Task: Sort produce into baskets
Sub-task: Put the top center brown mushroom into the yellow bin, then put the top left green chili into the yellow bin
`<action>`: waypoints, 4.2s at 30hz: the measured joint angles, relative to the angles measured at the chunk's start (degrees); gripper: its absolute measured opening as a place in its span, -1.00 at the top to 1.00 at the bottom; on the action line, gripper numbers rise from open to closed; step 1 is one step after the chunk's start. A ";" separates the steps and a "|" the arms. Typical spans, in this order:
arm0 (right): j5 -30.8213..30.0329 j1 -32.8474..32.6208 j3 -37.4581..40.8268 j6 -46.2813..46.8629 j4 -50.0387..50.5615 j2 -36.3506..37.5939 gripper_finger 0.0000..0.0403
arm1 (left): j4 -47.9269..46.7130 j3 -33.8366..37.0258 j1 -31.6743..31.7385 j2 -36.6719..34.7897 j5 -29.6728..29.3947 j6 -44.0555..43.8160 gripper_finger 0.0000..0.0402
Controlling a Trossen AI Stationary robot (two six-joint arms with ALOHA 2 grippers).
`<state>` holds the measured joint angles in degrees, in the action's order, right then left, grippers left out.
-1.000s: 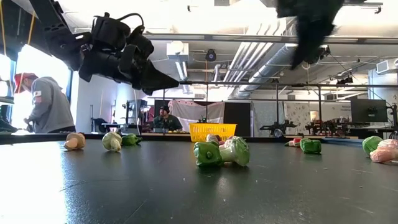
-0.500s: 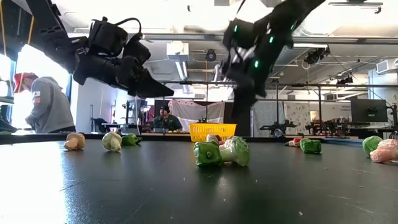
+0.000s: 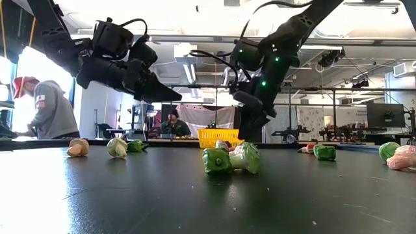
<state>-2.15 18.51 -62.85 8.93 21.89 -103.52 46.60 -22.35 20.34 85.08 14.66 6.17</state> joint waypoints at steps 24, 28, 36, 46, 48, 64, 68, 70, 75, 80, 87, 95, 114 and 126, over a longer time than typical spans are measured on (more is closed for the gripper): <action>-3.86 7.60 -0.04 -3.50 -17.45 0.73 0.89 | -0.04 0.00 -0.11 0.00 0.03 -2.95 1.00; -3.63 10.49 -0.05 -3.94 -22.81 0.73 0.92 | -0.04 0.00 -0.11 0.00 0.04 -2.95 1.00; -2.20 15.18 -0.07 -3.87 -22.14 0.73 0.92 | -0.04 0.00 -0.11 0.00 -0.39 -2.95 1.00; 1.83 16.48 -0.07 -3.41 -21.67 -0.19 0.82 | -0.69 0.00 -0.11 0.00 -3.17 -1.56 1.00; 1.81 16.22 -0.07 -3.41 -21.66 -0.85 0.75 | -1.04 0.00 -0.19 0.00 -3.26 -0.29 1.00; 0.76 13.73 -0.07 -5.32 -26.11 -1.15 0.28 | -35.10 -5.95 -2.58 -6.18 -3.41 7.68 1.00; 0.85 11.60 -0.07 -7.58 -27.67 -1.15 0.40 | -47.14 -6.38 -5.39 -11.76 -3.83 6.88 1.00; 0.93 10.43 -0.07 -8.42 -28.00 -1.11 0.44 | -50.97 -6.38 -6.46 -14.25 -7.75 6.05 1.00; 0.92 8.16 -0.07 -10.06 -28.14 -1.10 0.47 | -54.22 -6.36 -6.06 -17.09 -23.57 6.64 1.00; 0.91 7.31 -0.07 -10.47 -29.13 -1.10 0.47 | -54.06 -6.36 0.43 -15.48 -19.38 8.42 1.00; 0.87 7.21 -0.07 -10.30 -29.48 -1.08 0.47 | -51.29 -6.36 5.63 -9.53 -21.37 11.36 0.87; 0.85 6.45 -0.07 -9.94 -29.48 -1.08 0.47 | -46.37 -6.36 5.96 -4.85 -23.77 18.52 0.41; 0.89 6.18 -0.07 -9.90 -29.48 -1.08 0.47 | -40.75 -6.40 8.21 0.67 -22.51 28.17 0.28; 0.89 6.18 -0.07 -9.84 -29.48 -1.08 0.47 | -40.43 -6.40 7.84 0.68 -20.03 30.06 0.28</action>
<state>-1.26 24.69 -62.92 -0.91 -7.60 -104.60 6.18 -28.75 28.18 85.76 -5.37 36.24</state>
